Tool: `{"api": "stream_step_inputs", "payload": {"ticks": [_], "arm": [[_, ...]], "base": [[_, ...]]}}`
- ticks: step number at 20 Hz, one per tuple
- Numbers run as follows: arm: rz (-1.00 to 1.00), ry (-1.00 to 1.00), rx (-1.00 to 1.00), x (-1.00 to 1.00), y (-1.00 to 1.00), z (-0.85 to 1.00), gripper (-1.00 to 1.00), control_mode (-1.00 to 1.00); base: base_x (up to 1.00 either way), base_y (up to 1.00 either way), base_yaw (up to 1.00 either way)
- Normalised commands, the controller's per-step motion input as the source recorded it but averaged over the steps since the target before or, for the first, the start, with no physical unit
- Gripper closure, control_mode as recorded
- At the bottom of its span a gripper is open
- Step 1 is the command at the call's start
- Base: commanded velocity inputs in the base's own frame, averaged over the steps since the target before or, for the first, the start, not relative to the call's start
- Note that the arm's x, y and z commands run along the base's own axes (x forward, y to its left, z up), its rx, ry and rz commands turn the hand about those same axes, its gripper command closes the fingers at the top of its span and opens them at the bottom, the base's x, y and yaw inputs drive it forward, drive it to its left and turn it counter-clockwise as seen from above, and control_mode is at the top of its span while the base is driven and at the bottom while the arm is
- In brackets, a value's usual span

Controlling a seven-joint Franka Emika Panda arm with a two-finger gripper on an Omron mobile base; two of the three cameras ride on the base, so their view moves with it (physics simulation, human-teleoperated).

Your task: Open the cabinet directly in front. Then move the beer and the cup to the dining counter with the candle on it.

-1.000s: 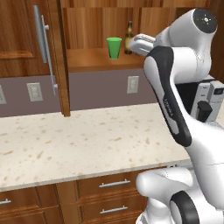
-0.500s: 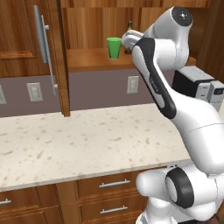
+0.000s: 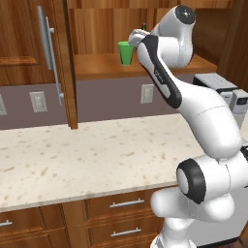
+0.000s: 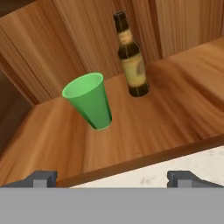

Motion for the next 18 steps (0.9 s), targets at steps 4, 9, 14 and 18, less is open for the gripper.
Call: {"api": "stream_step_inputs", "payload": {"ticks": [4, 9, 14, 18], "arm": [[0.0, 0.0, 0.0, 0.57, -0.01, 0.0, -1.0, -1.0], [0.0, 0.0, 0.0, 0.49, 0.0, 0.01, -1.0, -1.0], [0.0, 0.0, 0.0, 0.45, 0.0, 0.0, -1.0, -1.0], [0.0, 0.0, 0.0, 0.62, 0.0, 0.0, -1.0, -1.0]], "base": [[0.0, 0.0, 0.0], [0.0, 0.0, 0.0], [0.0, 0.0, 0.0], [0.0, 0.0, 0.0]]}}
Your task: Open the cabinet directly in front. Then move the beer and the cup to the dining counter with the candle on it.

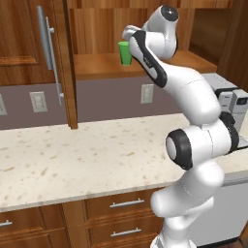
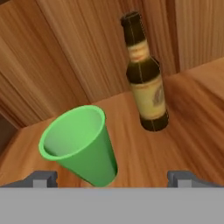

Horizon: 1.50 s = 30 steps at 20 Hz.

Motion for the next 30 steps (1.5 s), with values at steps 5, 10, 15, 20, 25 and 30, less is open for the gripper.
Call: {"api": "stream_step_inputs", "payload": {"ticks": [5, 10, 15, 20, 25, 30], "arm": [[0.0, 0.0, 0.0, 0.63, 0.0, 0.0, -1.0, -1.0], [0.0, 0.0, 0.0, 0.59, 0.0, 0.0, -1.0, -1.0], [0.0, 0.0, 0.0, 0.45, 0.0, 0.0, -1.0, -1.0], [0.0, 0.03, 0.0, 0.36, 0.01, -0.02, -1.0, -1.0], [0.0, 0.11, -0.02, 0.12, 0.0, -0.21, -1.0, -1.0], [0.01, 0.08, -0.02, -0.11, 0.0, -0.19, -1.0, -1.0]], "base": [[0.0, 0.0, 0.0], [0.0, 0.0, 0.0], [0.0, 0.0, 0.0], [0.0, 0.0, 0.0], [0.0, 0.0, 0.0], [0.0, 0.0, 0.0]]}}
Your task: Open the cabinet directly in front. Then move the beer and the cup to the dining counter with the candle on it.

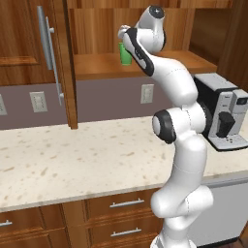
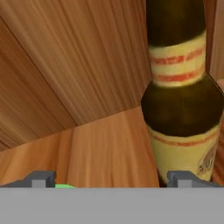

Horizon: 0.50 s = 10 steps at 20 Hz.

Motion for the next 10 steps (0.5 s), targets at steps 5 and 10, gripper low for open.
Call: {"api": "stream_step_inputs", "payload": {"ticks": [5, 10], "arm": [[0.0, -0.06, 0.0, -0.14, 0.0, 0.0, -1.0, -1.0], [0.0, -0.23, 0.0, -0.61, 0.0, 0.0, -1.0, -1.0]], "base": [[0.0, 0.0, 0.0], [0.0, 0.0, 0.0]]}}
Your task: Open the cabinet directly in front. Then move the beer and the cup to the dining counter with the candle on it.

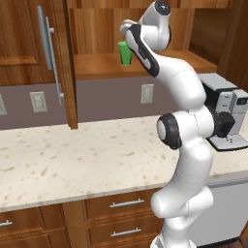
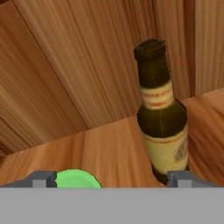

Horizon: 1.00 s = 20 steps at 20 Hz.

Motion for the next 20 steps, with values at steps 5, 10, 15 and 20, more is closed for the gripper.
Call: {"api": "stream_step_inputs", "payload": {"ticks": [5, 10, 15, 20], "arm": [[0.0, -0.1, -0.01, -0.67, 0.0, -0.21, -1.0, -1.0], [0.0, 0.0, -0.01, -0.17, 0.0, -0.23, -1.0, -1.0], [-0.01, -0.05, 0.02, 0.25, 0.0, 0.25, -1.0, -1.0], [-0.03, -0.09, 0.07, 0.06, 0.0, 0.97, -1.0, -1.0]], "base": [[0.0, 0.0, 0.0], [0.0, 0.0, 0.0], [0.0, 0.0, 0.0], [0.0, 0.0, 0.0]]}}
